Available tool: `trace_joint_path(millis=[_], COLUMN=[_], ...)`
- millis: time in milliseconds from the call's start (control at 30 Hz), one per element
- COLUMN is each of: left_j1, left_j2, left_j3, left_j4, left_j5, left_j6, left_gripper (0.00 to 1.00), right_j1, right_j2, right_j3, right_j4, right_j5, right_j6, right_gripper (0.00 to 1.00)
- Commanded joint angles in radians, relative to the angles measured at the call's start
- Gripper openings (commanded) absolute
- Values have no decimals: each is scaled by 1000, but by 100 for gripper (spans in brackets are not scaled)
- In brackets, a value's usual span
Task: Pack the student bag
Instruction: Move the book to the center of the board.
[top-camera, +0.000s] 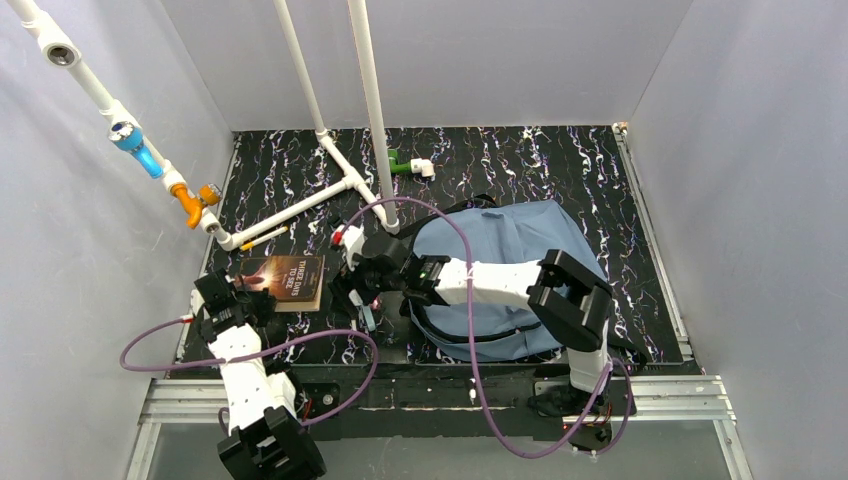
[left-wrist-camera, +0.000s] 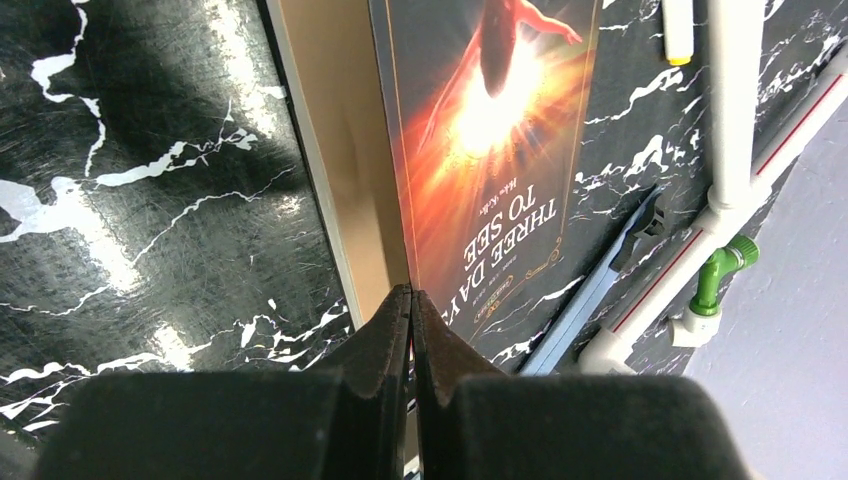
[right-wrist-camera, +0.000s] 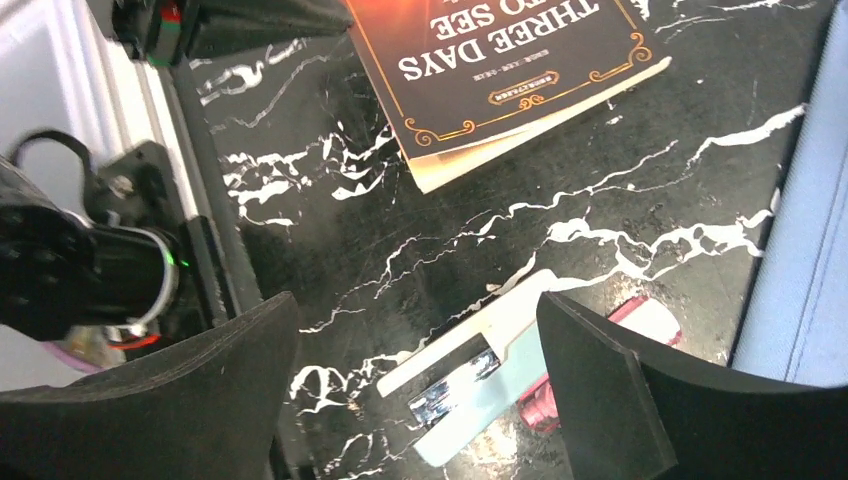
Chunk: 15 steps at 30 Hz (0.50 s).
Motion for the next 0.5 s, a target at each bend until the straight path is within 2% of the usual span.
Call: trace_joint_path(millis=[0, 133, 233, 333, 467], left_j1=[-6, -6, -6, -6, -7], left_j2=[17, 31, 44, 58, 76], left_j3=[19, 30, 46, 60, 82], left_j4=[-53, -47, -47, -52, -62], left_j5=[16, 34, 43, 47, 55], left_j6=[7, 15, 28, 37, 39], left_gripper=[0, 0, 0, 0, 0], right_j1=[61, 86, 88, 105, 114], right_j2=[25, 72, 138, 184, 261], right_j3=[33, 14, 42, 8, 39], right_j4=[119, 230, 277, 419, 455], right_j5=[69, 161, 134, 140, 147], right_j6=[-274, -466, -602, -733, -849], right_gripper=[96, 97, 95, 95, 92])
